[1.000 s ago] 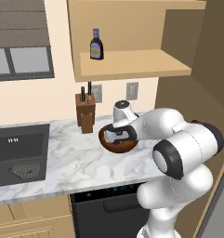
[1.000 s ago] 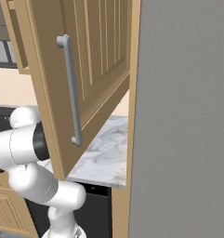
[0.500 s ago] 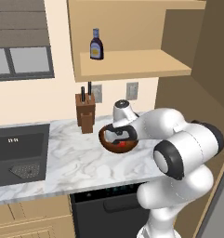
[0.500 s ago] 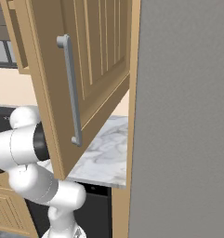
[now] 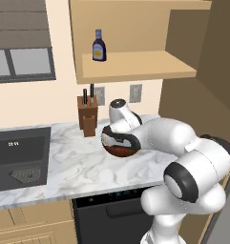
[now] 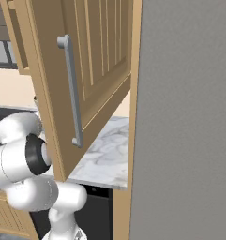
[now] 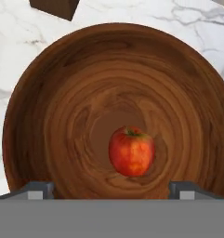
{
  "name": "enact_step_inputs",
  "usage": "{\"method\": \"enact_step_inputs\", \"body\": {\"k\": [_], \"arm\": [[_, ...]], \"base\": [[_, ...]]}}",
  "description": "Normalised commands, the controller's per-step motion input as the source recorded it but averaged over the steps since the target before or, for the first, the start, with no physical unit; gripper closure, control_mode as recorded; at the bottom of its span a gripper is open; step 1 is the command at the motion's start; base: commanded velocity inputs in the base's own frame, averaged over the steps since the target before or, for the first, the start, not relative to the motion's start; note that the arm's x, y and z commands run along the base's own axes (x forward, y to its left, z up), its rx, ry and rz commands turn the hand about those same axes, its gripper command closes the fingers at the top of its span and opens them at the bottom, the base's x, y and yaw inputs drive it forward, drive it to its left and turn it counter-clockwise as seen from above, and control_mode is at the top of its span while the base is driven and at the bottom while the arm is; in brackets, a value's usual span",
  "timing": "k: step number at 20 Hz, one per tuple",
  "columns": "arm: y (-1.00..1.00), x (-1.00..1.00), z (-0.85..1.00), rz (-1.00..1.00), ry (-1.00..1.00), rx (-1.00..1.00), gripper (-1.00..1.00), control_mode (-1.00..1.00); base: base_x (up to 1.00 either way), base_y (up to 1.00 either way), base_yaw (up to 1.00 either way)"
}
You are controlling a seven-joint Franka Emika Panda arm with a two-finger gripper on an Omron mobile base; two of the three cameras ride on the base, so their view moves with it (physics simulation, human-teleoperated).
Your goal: Pick the apple from the cabinet and place it in the bowl. Then pick the bowl and place it in the sink. Then turn on the sink facuet.
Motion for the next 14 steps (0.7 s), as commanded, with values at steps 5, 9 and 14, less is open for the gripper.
{"method": "enact_step_inputs", "body": {"k": [5, 9, 14], "arm": [[0.48, -0.51, 0.19, 0.09, 0.00, -0.13, -1.00, -1.00], [0.36, -0.04, 0.00, 0.04, 0.04, -0.18, -1.00, -1.00], [0.01, 0.09, -0.03, 0.05, 0.08, -0.15, -1.00, -1.00]], "base": [[0.00, 0.00, 0.00], [0.00, 0.00, 0.00], [0.00, 0.00, 0.00]]}}
